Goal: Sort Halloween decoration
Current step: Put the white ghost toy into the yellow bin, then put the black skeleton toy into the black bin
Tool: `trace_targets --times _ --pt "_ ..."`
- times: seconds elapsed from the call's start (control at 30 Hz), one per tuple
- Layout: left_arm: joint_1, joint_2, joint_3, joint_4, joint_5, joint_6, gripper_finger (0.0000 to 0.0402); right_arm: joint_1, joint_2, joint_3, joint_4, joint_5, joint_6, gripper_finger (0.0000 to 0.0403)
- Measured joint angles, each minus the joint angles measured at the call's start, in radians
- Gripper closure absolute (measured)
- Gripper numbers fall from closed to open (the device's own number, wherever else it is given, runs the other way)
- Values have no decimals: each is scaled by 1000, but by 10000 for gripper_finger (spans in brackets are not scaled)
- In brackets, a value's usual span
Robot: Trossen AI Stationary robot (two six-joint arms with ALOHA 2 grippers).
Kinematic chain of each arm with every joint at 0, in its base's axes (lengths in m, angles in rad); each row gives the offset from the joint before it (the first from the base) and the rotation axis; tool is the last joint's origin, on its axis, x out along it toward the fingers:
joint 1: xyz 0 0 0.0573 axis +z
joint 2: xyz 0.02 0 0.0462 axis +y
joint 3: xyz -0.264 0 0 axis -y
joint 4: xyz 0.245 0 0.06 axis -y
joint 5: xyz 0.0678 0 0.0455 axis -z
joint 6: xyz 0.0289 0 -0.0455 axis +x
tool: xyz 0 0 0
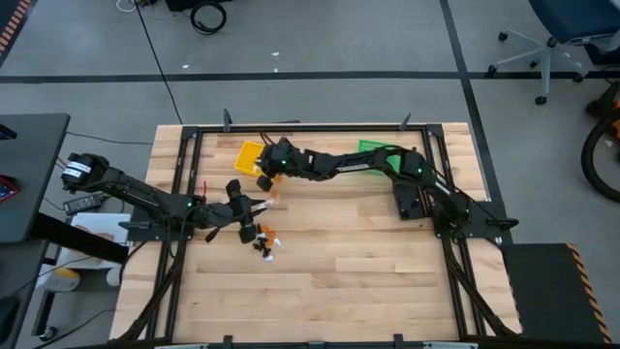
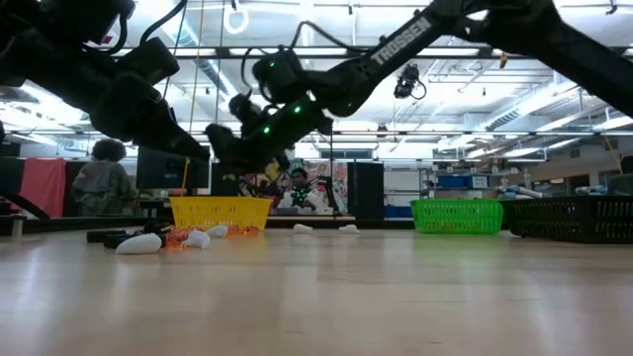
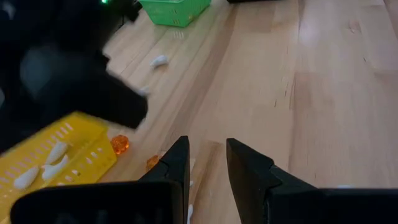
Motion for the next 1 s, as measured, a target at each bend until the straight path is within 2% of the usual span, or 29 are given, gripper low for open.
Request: trace_targets --times 0.27,0.67,0.9,1.0 --pt "0 0 0 0 0 1 320 -2 31 17 -58 21 55 327" --pt "0 0 0 0 0 1 320 -9 24 16 -65 -5 14 272" --pt "0 0 -1 -55 2 -22 320 -3 -73 11 -136 -31 -76 273" --pt "0 0 -1 -63 60 -20 320 14 -147 -39 -151 -31 -108 273"
